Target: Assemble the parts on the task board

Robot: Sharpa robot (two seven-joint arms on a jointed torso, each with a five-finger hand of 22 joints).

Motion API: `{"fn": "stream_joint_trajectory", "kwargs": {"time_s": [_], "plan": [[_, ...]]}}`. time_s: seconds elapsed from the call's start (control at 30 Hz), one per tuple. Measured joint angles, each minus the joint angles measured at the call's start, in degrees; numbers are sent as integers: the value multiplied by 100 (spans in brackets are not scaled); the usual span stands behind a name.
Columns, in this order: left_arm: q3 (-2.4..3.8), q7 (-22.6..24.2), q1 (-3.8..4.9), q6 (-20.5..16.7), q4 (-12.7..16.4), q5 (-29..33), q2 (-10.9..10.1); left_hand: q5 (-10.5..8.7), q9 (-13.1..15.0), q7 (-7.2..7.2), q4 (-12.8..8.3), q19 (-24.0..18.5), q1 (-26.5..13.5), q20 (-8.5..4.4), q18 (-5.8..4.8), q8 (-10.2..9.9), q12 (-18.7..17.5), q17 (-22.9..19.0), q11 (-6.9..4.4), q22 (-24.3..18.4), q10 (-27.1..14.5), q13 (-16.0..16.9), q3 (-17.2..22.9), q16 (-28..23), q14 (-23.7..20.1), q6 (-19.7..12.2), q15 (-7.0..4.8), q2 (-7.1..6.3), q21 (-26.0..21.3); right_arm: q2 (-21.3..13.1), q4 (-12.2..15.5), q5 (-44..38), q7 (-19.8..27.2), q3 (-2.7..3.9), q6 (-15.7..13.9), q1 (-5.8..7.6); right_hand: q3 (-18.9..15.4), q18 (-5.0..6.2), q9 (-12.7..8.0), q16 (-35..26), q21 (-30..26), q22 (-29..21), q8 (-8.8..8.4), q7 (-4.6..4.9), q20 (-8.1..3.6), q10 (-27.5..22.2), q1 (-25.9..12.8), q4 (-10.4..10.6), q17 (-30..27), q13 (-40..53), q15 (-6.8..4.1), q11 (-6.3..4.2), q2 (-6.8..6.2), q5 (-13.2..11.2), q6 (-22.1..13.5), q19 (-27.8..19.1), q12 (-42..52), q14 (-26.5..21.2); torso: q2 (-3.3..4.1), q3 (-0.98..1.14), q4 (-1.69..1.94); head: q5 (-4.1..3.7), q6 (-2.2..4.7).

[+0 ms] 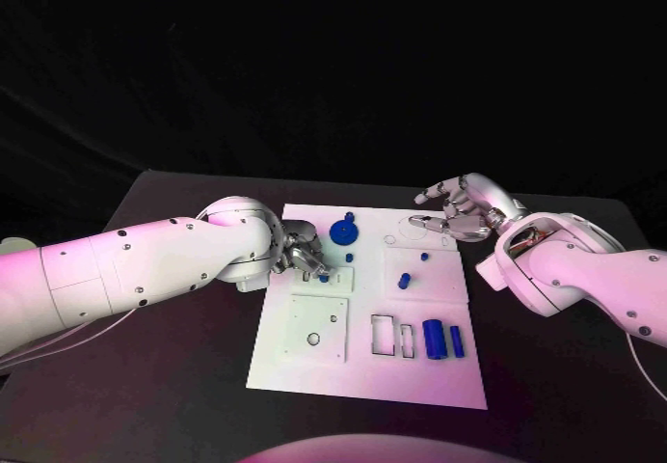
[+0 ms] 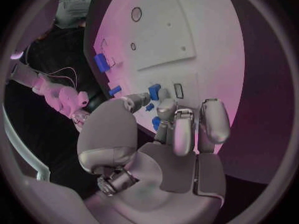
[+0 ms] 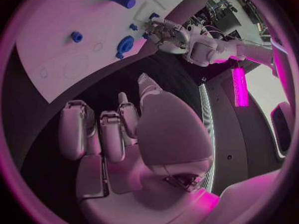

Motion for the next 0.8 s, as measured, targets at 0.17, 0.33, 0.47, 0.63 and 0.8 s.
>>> {"fn": "stream_joint_trajectory", "kwargs": {"time_s": [0.17, 0.33, 0.47, 0.63, 0.8], "plan": [[2, -1, -3, -3, 0, 0, -12, 1, 28, 21, 156, 0, 1, 0, 0, -29, 0, 0, 0, 7, 0, 32, -286, 0, 0, 21, 0, -1, 0, -1, -2, 1, 0, 0, -4, -2, 0, -1, -6, 0, -33, 0, -23, 0, -20, 0, 0, 0, 0, -13, 0, 0, 0, 0, 0, -20, -22, 0, 0, -3, -1, 12, 1], [18, -4, -3, -10, 8, -5, -33, 1, 36, 21, 214, 0, -40, 0, 0, -56, 0, 0, 0, 16, 0, 43, -416, 0, 0, 21, 0, -8, 0, -3, -2, 2, 0, 0, -10, -4, 0, -1, -6, 0, -33, -1, -23, 0, -21, 0, -22, 0, 0, -14, 0, 0, -23, 0, 0, -20, -22, 0, 0, -2, -5, 16, 1], [28, -6, -3, -17, 27, -10, -52, 1, 36, 21, 204, 0, -46, 0, 0, -56, 0, 0, 0, 16, 0, 43, -455, 0, 0, 20, 0, -3, -3, -6, -2, 2, 0, -1, -15, -6, 0, 0, -6, -22, -57, -1, -23, 0, -21, -16, -22, 0, -1, -21, 0, -16, -23, 0, 0, -21, -22, 0, 0, -1, -6, 10, 1], [48, -9, -3, -27, 69, -19, -96, 1, 45, 21, 221, 0, -76, 0, 0, -56, 0, 0, 0, 15, 0, 56, -518, 0, 0, 20, 0, 27, -4, -7, -6, 3, 1, -1, -20, -8, 0, -1, -5, -22, -57, -1, -23, 0, -21, -16, -46, 0, -1, -20, 0, -16, 1, 0, 0, -20, -22, 0, -4, -1, -4, 6, -2], [152, -12, -3, -43, 154, -11, -164, 1, 45, 21, 205, 0, -76, 0, 0, -56, 0, 0, 0, 15, 0, 56, -534, 0, 0, 20, 0, 27, -4, -11, -8, 3, 4, -1, -28, -10, 0, -1, -5, -22, -57, -2, -23, 0, -21, -16, -46, 0, -1, -20, 0, -16, 1, 0, 0, -20, -22, 0, -8, 0, 0, 6, 7]]}}
